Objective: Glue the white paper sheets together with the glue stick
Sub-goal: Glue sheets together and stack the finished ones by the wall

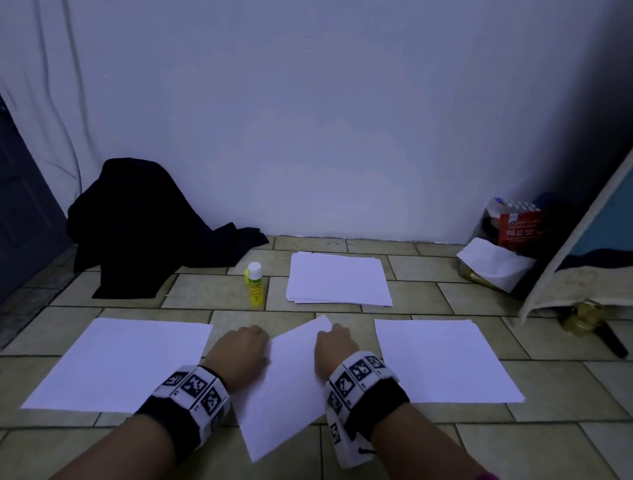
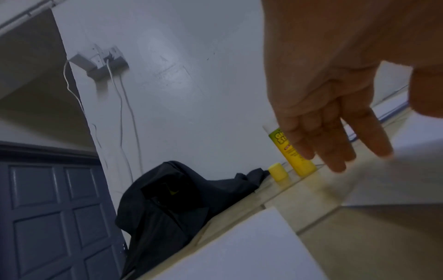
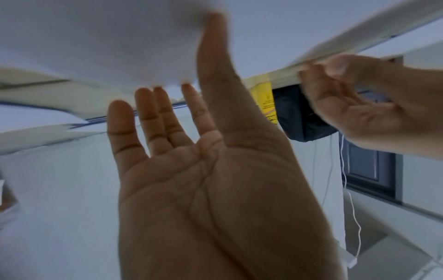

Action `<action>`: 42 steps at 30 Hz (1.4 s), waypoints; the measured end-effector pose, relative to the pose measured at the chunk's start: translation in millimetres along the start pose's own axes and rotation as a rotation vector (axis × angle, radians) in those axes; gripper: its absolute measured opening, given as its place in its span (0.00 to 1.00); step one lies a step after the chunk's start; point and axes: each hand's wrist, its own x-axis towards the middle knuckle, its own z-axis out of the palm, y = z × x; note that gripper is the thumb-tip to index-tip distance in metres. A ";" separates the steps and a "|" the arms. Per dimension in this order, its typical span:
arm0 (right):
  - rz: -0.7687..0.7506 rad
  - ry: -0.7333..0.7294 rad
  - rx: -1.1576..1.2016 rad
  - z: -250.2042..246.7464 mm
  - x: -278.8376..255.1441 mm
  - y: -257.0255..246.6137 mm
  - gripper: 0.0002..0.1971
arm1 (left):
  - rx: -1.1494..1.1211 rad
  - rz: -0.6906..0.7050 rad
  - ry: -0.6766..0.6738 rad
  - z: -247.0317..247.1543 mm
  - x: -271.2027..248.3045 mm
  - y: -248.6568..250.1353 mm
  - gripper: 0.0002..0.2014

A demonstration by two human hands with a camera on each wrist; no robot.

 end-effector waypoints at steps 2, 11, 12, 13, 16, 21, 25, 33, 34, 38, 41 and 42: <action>0.015 0.023 0.031 6.3 -0.1 -11.8 0.19 | -0.094 0.077 -0.007 9.8 1.2 8.6 0.17; -0.013 -0.078 0.190 23.0 4.2 -45.0 0.42 | 0.046 0.058 -0.012 1.7 -1.6 17.3 0.22; -0.032 -0.075 0.177 24.0 4.7 -46.1 0.42 | 0.013 0.035 -0.017 4.0 -0.1 15.5 0.26; -0.051 -0.074 0.169 24.3 5.4 -45.7 0.41 | -0.037 0.016 -0.029 7.7 2.3 12.5 0.32; -0.143 -0.120 0.111 22.1 6.2 -43.1 0.41 | -0.107 0.004 -0.187 15.6 7.8 2.7 0.50; -0.301 -0.153 0.049 18.8 6.5 -45.2 0.43 | -0.009 0.035 -0.299 19.6 18.8 -4.8 0.56; -0.342 -0.150 0.047 11.4 4.0 -32.5 0.42 | -0.023 0.035 -0.299 16.8 19.5 -6.6 0.57; -0.104 -0.166 0.150 -7.1 -20.5 28.6 0.41 | 0.043 0.018 -0.284 12.7 18.5 -5.6 0.58; -0.092 -0.167 0.141 -7.1 -20.5 35.5 0.43 | 0.045 0.018 -0.284 12.8 18.0 -6.0 0.58; -0.069 -0.147 0.099 -5.9 -16.1 39.8 0.50 | 0.042 0.016 -0.289 8.8 14.4 -7.0 0.59; -0.004 -0.018 0.070 -3.2 -14.9 27.3 0.43 | 0.052 -0.031 -0.187 0.5 13.1 -5.7 0.49; -0.010 0.018 -0.002 -3.7 -16.2 22.1 0.38 | 0.068 -0.052 -0.124 -2.0 13.0 -5.0 0.44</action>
